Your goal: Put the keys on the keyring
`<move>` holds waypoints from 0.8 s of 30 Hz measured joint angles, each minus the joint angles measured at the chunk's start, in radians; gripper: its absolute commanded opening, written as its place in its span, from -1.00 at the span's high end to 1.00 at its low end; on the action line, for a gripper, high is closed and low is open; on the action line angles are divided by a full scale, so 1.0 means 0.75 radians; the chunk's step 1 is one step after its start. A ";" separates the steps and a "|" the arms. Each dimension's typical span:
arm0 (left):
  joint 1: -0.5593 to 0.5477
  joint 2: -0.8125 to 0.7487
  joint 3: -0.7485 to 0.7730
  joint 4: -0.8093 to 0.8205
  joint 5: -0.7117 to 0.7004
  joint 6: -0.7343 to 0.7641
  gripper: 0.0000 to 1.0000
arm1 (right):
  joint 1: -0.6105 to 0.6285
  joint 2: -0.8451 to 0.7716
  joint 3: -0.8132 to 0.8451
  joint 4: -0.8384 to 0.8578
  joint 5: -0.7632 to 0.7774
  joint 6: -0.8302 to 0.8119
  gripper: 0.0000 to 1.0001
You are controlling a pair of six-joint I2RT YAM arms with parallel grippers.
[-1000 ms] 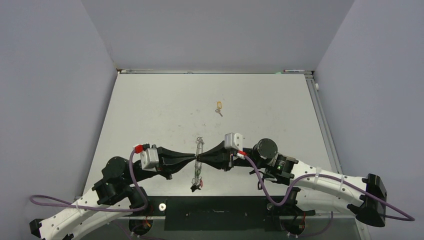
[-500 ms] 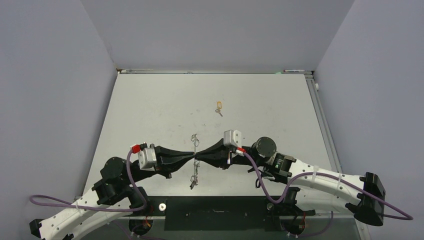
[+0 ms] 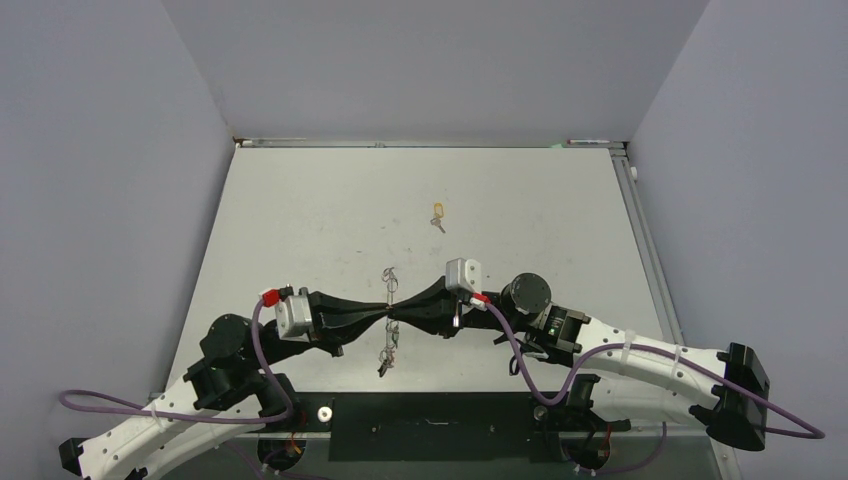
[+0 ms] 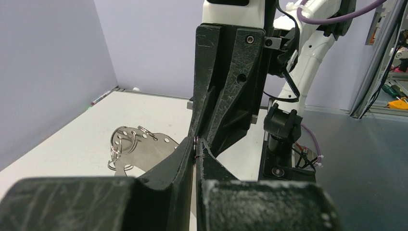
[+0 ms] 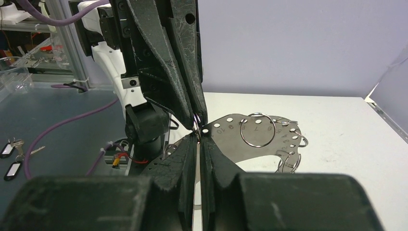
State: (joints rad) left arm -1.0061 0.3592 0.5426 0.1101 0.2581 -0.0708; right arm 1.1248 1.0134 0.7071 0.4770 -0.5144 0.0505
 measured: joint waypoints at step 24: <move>-0.009 -0.041 0.067 -0.250 -0.027 0.098 -0.42 | 0.162 -0.005 -0.004 -0.166 0.242 -0.471 0.90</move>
State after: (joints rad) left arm -1.0130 0.3283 0.5926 -0.0776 0.2375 0.0029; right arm 1.2461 1.0100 0.7044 0.3527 -0.3328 -0.3027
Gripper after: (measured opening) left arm 0.630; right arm 0.054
